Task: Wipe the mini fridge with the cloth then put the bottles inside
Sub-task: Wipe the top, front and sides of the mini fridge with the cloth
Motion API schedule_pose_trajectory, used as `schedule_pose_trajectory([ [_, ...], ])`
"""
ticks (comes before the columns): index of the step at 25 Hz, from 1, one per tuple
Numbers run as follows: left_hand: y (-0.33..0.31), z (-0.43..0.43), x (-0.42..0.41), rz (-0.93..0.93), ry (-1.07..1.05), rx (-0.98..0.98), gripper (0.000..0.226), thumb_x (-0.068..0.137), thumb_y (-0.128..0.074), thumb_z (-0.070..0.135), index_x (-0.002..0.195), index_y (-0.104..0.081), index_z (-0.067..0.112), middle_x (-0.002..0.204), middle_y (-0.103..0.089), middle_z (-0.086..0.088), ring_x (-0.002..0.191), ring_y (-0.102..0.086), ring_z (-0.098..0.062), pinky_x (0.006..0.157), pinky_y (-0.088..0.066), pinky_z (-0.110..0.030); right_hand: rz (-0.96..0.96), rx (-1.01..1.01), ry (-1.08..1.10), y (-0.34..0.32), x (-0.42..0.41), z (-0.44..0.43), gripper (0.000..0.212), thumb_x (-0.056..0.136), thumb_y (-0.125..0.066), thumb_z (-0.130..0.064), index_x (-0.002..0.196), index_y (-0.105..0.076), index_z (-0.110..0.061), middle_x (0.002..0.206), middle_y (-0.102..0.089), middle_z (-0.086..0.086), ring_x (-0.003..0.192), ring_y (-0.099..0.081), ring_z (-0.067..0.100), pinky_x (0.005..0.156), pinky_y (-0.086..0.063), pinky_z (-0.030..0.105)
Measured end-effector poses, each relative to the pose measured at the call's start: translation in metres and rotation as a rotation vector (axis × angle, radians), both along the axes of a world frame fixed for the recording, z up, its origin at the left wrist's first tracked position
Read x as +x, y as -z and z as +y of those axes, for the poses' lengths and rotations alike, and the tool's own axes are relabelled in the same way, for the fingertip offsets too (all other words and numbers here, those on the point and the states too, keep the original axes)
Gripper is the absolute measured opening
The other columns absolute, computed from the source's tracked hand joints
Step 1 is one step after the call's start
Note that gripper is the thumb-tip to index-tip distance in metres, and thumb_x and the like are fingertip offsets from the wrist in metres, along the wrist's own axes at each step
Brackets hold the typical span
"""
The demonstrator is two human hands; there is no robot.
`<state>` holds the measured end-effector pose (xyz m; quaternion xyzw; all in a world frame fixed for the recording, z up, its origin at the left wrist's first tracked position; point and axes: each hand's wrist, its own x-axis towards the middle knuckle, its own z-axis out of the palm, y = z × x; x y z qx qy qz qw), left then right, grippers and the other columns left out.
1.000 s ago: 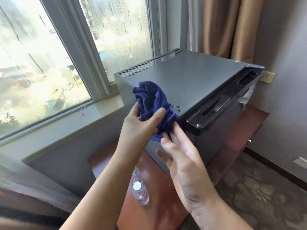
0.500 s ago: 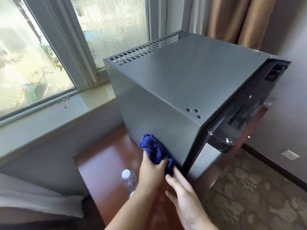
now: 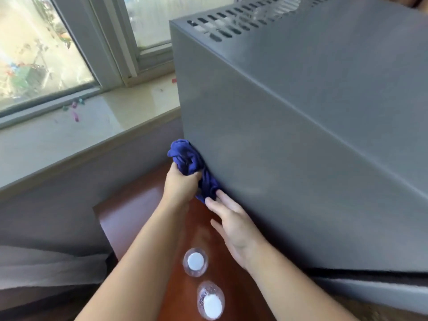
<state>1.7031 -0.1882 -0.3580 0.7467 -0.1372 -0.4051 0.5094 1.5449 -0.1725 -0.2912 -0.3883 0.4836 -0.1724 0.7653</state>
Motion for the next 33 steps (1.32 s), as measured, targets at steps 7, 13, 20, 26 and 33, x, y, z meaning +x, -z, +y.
schedule_pose_trajectory([
  [7, 0.042, -0.013, 0.040, 0.095, 0.115, 0.041, 0.050, 0.070, -0.062, 0.013, 0.118, -0.065, 0.025, 0.106, -0.079, -0.005, 0.098, -0.077, -0.027, 0.090, -0.060, -0.057, 0.153, -0.061, -0.129, 0.059, 0.050, -0.022, 0.063, 0.099, -0.061, -0.025, 0.157, -0.035, -0.024, 0.149, -0.046, -0.014, 0.125, -0.044, -0.001, 0.118, -0.032, 0.031],
  [13, 0.056, -0.011, 0.042, 0.187, 0.224, 0.104, 0.047, 0.093, -0.058, -0.001, 0.130, -0.053, 0.027, 0.113, -0.076, -0.004, 0.093, -0.077, -0.022, 0.063, -0.063, -0.033, 0.173, 0.032, -0.073, 0.084, 0.043, -0.021, 0.062, 0.102, -0.056, -0.018, 0.159, -0.030, -0.020, 0.160, -0.039, -0.005, 0.131, -0.040, 0.000, 0.125, -0.026, 0.038],
  [20, 0.038, -0.011, 0.000, 0.141, 0.393, 0.465, 0.029, 0.095, -0.066, 0.011, 0.122, -0.060, 0.001, 0.112, -0.067, -0.015, 0.107, -0.072, -0.035, 0.093, -0.060, -0.047, 0.157, 0.169, 0.096, 0.080, 0.007, 0.002, 0.061, 0.104, -0.051, -0.014, 0.160, -0.027, -0.020, 0.155, -0.044, -0.007, 0.127, -0.042, 0.004, 0.124, -0.027, 0.042],
  [26, 0.006, 0.001, -0.077, 0.124, 0.625, 0.636, 0.043, 0.103, -0.057, 0.019, 0.138, -0.051, -0.005, 0.138, -0.061, -0.014, 0.120, -0.068, -0.029, 0.101, -0.055, -0.034, 0.070, 0.302, 0.302, 0.082, -0.074, 0.038, 0.061, 0.104, -0.051, -0.013, 0.160, -0.028, -0.021, 0.161, -0.038, -0.003, 0.149, -0.033, 0.011, 0.122, -0.030, 0.044],
  [33, -0.006, 0.033, -0.164, 0.044, 0.669, 0.632, 0.037, 0.099, -0.064, 0.024, 0.126, -0.058, -0.001, 0.125, -0.067, -0.012, 0.107, -0.074, -0.027, 0.097, -0.058, -0.036, -0.040, 0.375, 0.457, 0.073, -0.157, 0.087, 0.065, 0.103, -0.054, -0.011, 0.160, -0.025, -0.016, 0.163, -0.035, 0.008, 0.155, -0.025, 0.022, 0.122, -0.031, 0.049],
])
